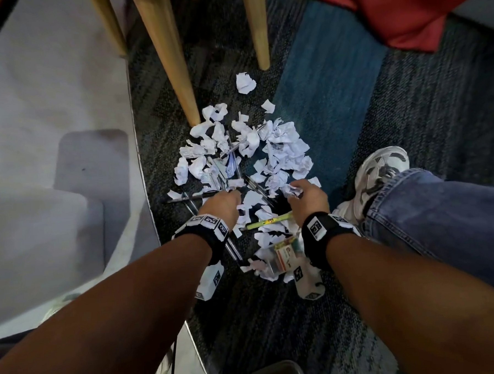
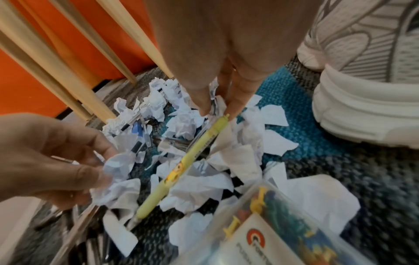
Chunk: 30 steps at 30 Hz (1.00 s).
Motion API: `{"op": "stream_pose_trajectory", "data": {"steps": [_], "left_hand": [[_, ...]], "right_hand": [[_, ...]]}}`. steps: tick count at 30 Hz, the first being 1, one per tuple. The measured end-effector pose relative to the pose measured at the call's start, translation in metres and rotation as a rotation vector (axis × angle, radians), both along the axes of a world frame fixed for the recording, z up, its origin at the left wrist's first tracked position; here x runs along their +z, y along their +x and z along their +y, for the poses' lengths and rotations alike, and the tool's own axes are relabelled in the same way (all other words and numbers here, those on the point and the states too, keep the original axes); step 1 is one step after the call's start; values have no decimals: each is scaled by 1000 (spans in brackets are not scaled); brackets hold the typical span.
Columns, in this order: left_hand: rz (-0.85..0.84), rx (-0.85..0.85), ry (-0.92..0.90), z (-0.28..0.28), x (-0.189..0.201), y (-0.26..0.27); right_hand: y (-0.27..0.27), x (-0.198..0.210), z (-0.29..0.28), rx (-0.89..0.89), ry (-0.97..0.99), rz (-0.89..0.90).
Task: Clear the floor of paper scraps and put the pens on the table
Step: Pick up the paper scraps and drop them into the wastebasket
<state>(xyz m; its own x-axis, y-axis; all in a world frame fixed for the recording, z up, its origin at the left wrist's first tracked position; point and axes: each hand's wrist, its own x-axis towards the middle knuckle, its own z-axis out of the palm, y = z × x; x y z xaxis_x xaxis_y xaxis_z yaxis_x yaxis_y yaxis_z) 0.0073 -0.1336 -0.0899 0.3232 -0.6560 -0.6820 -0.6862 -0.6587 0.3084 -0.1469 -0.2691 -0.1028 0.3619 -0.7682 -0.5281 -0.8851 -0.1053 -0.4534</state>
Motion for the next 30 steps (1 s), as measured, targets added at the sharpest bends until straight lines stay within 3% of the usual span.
{"op": "stream_pose_trajectory", "data": {"steps": [10, 18, 25, 30], "left_hand": [[-63, 166, -134, 6, 50, 16], [-157, 284, -258, 31, 145, 46], [-402, 357, -394, 112, 239, 77], [-527, 535, -381, 199, 272, 95]], "right_hand": [[22, 55, 2, -21, 4, -119], [72, 133, 24, 63, 71, -307], [152, 209, 90, 278, 222, -519], [201, 242, 157, 435, 345, -692]]}}
